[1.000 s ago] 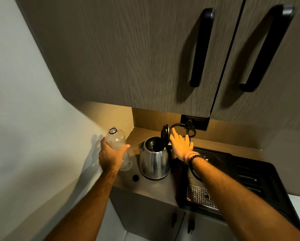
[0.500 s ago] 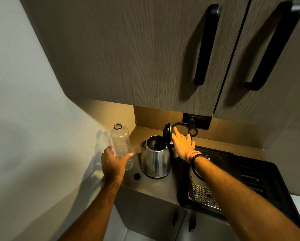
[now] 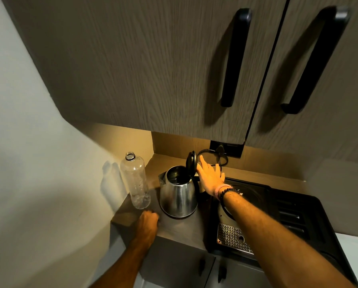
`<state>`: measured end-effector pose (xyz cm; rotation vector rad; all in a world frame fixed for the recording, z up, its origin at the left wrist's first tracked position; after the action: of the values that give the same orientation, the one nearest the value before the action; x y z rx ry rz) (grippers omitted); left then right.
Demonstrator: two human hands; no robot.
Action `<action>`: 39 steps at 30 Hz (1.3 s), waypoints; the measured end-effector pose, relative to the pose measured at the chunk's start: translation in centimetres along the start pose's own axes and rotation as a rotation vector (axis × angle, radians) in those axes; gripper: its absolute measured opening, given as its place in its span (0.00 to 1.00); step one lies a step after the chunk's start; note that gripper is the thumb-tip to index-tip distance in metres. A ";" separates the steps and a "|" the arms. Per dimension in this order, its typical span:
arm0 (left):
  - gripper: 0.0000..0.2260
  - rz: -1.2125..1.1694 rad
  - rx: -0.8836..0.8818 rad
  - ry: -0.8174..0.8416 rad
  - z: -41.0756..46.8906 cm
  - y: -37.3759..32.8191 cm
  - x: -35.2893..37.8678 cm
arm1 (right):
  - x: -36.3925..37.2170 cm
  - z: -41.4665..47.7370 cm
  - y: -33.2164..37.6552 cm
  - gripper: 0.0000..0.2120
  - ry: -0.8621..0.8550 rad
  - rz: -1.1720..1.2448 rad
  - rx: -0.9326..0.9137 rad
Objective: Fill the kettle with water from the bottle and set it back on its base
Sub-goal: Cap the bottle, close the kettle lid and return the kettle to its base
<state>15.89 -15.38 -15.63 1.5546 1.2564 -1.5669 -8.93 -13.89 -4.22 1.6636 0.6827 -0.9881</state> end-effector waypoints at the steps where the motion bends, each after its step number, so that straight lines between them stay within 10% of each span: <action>1: 0.12 -0.009 0.009 -0.026 -0.3 -0.3 -0.8 | -0.1 0.0 0.0 0.30 0.000 -0.002 -0.006; 10: 0.09 -0.267 0.220 -1.048 -3.0 -2.5 -21.4 | -0.1 -0.1 0.2 0.27 -0.016 -0.037 -0.031; 34: 0.11 -0.444 0.002 -0.719 0.7 1.1 -24.1 | -0.5 -0.9 0.6 0.28 0.036 0.000 0.000; 39: 0.18 -0.435 0.009 -0.701 0.4 1.6 -23.6 | -0.7 -0.6 0.0 0.42 0.037 0.157 0.120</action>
<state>20.45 -21.12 6.82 0.6261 1.1988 -2.1276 -9.16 -13.32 -3.56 1.8148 0.5171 -0.9025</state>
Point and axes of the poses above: each hand's wrist, its own z-axis towards the middle knuckle, its own x-axis out of the palm, y = z × x, the point moved 6 cm from there along z, towards the middle knuckle, and after that the axes turned 2 degrees about z, right-handed, at the moved point
